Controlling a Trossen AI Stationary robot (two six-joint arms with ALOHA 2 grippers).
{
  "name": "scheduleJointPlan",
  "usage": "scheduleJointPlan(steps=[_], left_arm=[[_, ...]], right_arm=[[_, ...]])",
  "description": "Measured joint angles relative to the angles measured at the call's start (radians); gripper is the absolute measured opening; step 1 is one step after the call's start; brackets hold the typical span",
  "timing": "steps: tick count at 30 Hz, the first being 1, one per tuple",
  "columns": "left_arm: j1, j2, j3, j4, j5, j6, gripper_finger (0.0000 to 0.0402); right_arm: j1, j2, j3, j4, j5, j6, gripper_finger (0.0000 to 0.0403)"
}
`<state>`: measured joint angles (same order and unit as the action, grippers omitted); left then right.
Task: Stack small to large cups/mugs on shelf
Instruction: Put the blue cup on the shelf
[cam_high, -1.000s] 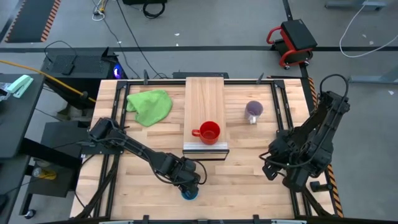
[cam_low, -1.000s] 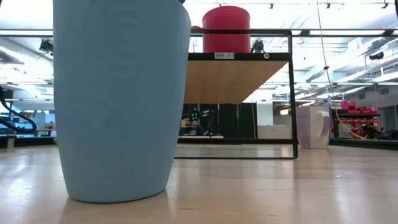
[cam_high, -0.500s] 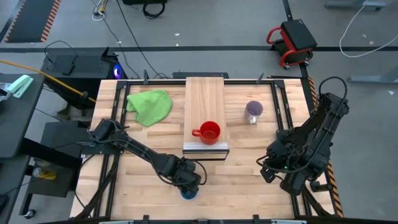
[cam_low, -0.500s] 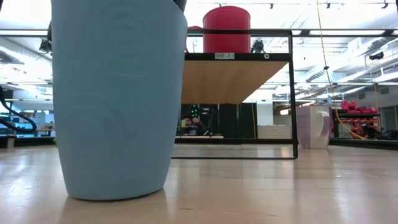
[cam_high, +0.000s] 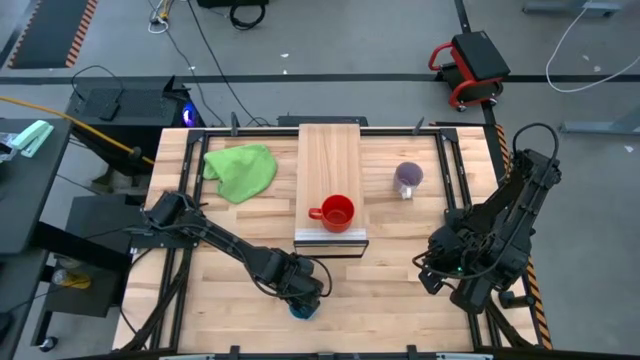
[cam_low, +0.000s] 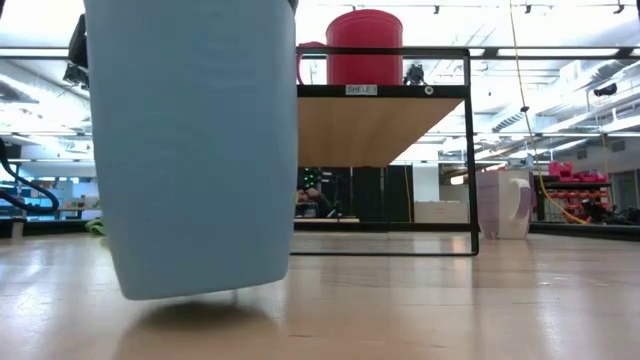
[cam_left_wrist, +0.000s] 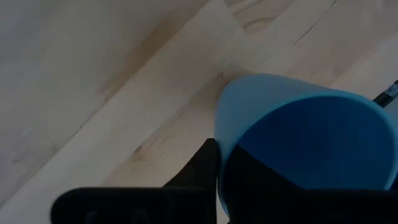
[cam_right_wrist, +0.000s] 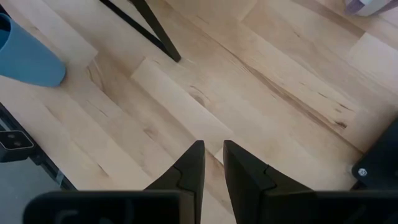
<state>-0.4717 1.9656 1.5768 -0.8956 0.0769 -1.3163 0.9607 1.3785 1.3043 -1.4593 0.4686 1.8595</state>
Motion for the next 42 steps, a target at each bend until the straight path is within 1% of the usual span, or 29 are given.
scheduleJointPlan(steps=[8,13,16,18,22,24,25,27,29,31,34,42], left_arm=[[-0.003,-0.001,0.000,-0.002,0.032,0.009,0.0010],[-0.004,-0.030,0.000,-0.070,0.071,0.016,0.0011],[-0.009,-0.048,0.018,-0.179,0.092,0.017,0.0010],[-0.010,-0.055,0.063,-0.285,0.097,0.023,0.0010],[-0.009,-0.062,0.198,-0.537,0.088,0.051,0.0010],[-0.002,-0.062,0.285,-0.671,0.058,0.063,0.0011],[0.006,-0.065,0.321,-0.692,0.043,0.071,0.0011],[0.023,-0.096,0.364,-0.661,0.014,0.093,0.0010],[0.055,-0.114,0.416,-0.676,-0.033,0.072,0.0010],[0.087,-0.158,0.423,-0.673,-0.090,0.066,0.0010],[0.143,-0.221,0.422,-0.677,-0.124,0.040,0.0010],[0.295,-0.364,0.415,-0.675,-0.137,0.105,0.0010]], right_arm=[[0.000,0.000,0.000,0.000,0.000,-0.004,0.0065],[0.000,0.000,0.000,0.000,-0.001,-0.011,0.0065],[0.000,0.000,0.000,-0.001,-0.001,-0.028,0.0065],[0.000,0.000,0.000,-0.005,0.003,-0.033,0.0065],[0.000,0.000,0.000,-0.003,0.009,-0.063,0.0065],[0.000,0.000,0.000,-0.003,0.010,-0.082,0.0065],[0.000,0.000,0.000,-0.002,0.010,-0.090,0.0065],[0.000,0.000,0.000,-0.002,0.010,-0.110,0.0065],[0.000,0.000,0.000,-0.002,0.010,-0.127,0.0065],[0.000,0.000,0.000,0.002,0.010,-0.141,0.0065],[0.009,-0.004,0.000,0.002,0.010,-0.157,0.0065],[0.038,-0.012,0.000,-0.003,0.009,-0.162,0.0065]])
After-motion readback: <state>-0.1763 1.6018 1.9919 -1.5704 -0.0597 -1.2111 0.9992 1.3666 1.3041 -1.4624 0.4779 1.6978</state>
